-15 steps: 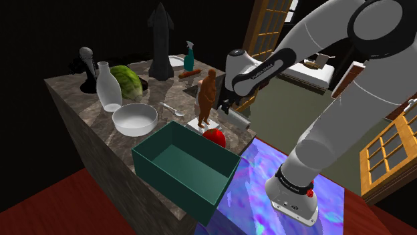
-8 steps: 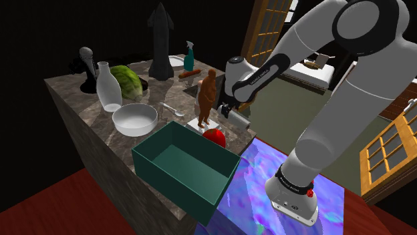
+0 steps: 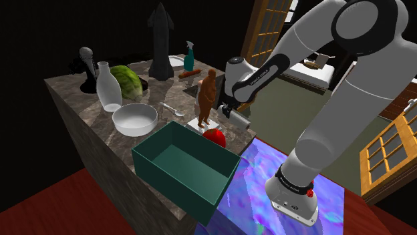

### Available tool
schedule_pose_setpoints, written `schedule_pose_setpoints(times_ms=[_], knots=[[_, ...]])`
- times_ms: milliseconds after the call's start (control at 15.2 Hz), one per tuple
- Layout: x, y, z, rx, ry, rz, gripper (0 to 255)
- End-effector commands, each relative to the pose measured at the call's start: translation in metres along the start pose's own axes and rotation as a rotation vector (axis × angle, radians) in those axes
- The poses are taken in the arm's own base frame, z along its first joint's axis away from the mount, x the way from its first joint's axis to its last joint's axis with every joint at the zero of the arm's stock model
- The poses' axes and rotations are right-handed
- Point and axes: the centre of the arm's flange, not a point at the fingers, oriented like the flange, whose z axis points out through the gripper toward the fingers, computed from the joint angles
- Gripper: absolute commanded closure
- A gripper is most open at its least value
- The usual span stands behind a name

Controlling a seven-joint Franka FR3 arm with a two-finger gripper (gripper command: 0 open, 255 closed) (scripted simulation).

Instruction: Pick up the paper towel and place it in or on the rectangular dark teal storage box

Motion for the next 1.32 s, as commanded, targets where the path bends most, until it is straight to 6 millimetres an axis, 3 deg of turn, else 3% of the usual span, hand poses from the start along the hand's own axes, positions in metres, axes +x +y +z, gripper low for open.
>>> schedule_pose_setpoints(times_ms=[0, 462, 1254], knots=[[0.000, 0.000, 0.000, 0.000, -0.001, 0.000, 255], [0.000, 0.000, 0.000, 0.000, -0.001, 0.000, 255], [0.000, 0.018, -0.060, 0.000, -0.001, 0.000, 255]])
